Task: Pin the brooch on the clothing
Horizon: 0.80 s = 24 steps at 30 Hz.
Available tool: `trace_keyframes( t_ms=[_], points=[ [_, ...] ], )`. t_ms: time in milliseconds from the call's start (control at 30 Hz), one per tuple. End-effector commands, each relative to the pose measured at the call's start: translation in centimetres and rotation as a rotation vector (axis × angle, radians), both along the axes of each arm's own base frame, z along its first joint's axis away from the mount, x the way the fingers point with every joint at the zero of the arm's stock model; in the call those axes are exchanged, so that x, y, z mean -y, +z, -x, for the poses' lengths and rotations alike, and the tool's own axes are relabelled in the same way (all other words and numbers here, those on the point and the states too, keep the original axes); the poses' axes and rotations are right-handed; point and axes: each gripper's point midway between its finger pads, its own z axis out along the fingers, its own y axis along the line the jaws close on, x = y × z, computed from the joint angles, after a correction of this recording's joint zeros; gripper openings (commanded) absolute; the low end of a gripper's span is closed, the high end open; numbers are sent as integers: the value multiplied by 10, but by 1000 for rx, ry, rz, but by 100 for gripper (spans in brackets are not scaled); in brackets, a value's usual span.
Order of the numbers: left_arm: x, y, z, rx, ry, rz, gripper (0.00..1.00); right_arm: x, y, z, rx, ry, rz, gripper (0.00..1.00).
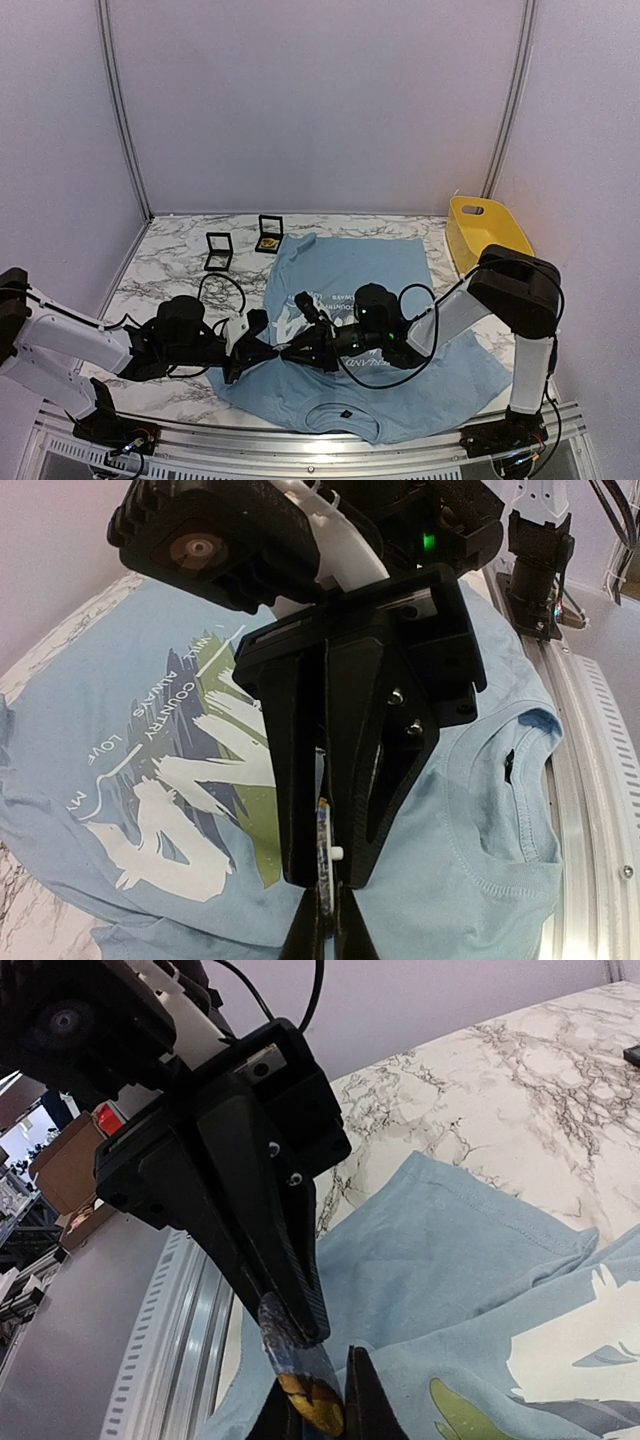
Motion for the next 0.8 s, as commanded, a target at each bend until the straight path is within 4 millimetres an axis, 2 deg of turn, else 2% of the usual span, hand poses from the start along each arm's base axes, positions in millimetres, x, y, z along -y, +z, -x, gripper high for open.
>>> trace_keyframes(
  t_ms=[0, 67, 133, 200, 367, 467, 567, 633, 767],
  points=[
    [1, 2, 13, 29, -68, -5, 0, 6, 19, -28, 27, -86, -50, 17],
    [-3, -3, 8, 46, -35, -29, 0, 9, 22, -15, 60, -21, -58, 38],
    [-9, -13, -1, 79, 12, -74, 0, 17, 25, -4, 112, 24, -58, 64],
    [-16, -22, -11, 125, 58, -133, 0, 28, 30, -4, 197, -9, -47, 79],
    [-26, -36, -18, 279, 110, -268, 0, 52, 38, -27, 384, -193, 47, 83],
    [-32, -47, -15, 411, 124, -394, 6, 58, 37, -33, 419, -235, 109, 83],
    [-28, -54, -5, 476, 100, -463, 14, 64, 42, -30, 451, -250, 125, 83],
    [-23, -59, 3, 520, 79, -511, 27, 68, 44, -26, 478, -266, 133, 83],
    [-20, -68, 16, 613, 53, -634, 59, 75, 49, -15, 510, -277, 145, 84]
  ],
)
